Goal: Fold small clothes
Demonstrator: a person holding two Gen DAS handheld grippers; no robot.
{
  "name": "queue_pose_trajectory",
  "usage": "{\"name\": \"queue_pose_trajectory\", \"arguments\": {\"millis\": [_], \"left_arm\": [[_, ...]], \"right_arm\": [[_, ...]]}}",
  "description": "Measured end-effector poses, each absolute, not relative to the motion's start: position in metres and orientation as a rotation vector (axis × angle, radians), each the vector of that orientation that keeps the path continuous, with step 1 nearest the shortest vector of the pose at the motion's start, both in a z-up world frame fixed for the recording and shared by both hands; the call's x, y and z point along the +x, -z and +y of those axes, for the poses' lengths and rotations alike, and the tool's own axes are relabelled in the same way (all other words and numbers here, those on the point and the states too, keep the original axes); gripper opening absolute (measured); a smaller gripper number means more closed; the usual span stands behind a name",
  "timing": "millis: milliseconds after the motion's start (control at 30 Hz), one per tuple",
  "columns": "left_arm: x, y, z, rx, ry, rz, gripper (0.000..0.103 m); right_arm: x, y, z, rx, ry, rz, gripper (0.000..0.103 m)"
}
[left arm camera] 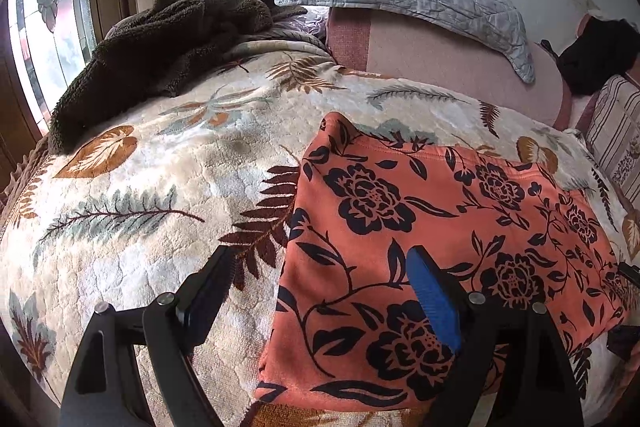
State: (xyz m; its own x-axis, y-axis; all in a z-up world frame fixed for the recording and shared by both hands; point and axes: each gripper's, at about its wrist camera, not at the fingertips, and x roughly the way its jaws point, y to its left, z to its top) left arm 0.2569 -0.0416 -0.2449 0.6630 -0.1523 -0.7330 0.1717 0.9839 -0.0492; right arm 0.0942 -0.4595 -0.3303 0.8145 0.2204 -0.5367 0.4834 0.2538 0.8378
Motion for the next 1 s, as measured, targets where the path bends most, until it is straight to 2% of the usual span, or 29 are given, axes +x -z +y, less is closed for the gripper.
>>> {"name": "queue_pose_trajectory", "arguments": {"millis": [100, 233, 333, 400, 433, 500, 600, 800, 1000], "left_arm": [[0.259, 0.249, -0.042, 0.035, 0.169, 0.844, 0.087], [0.266, 0.26, -0.044, 0.066, 0.144, 0.909, 0.088], [0.265, 0.263, -0.047, 0.089, 0.134, 0.909, 0.088], [0.264, 0.262, -0.049, 0.093, 0.136, 0.903, 0.088], [0.263, 0.262, -0.05, 0.093, 0.136, 0.899, 0.088], [0.261, 0.261, -0.052, 0.098, 0.138, 0.894, 0.088], [0.259, 0.261, -0.057, 0.12, 0.146, 0.881, 0.088], [0.264, 0.269, -0.06, 0.141, 0.162, 0.923, 0.088], [0.27, 0.287, -0.054, 0.089, 0.153, 1.019, 0.092]], "right_arm": [[0.086, 0.325, -0.465, 1.309, 0.249, 0.623, 0.072], [0.052, 0.295, -0.479, 1.196, 0.483, 0.487, 0.072], [0.037, 0.265, -0.475, 1.042, 0.544, 0.388, 0.074], [0.046, 0.248, -0.46, 0.912, 0.474, 0.386, 0.07], [0.054, 0.244, -0.45, 0.855, 0.419, 0.404, 0.067], [0.072, 0.243, -0.43, 0.782, 0.312, 0.468, 0.054], [0.096, 0.256, -0.406, 0.749, 0.217, 0.595, 0.044], [0.125, 0.303, -0.39, 0.762, 0.231, 0.866, 0.043], [0.118, 0.3, -0.394, 0.792, 0.229, 0.842, 0.042]]}}
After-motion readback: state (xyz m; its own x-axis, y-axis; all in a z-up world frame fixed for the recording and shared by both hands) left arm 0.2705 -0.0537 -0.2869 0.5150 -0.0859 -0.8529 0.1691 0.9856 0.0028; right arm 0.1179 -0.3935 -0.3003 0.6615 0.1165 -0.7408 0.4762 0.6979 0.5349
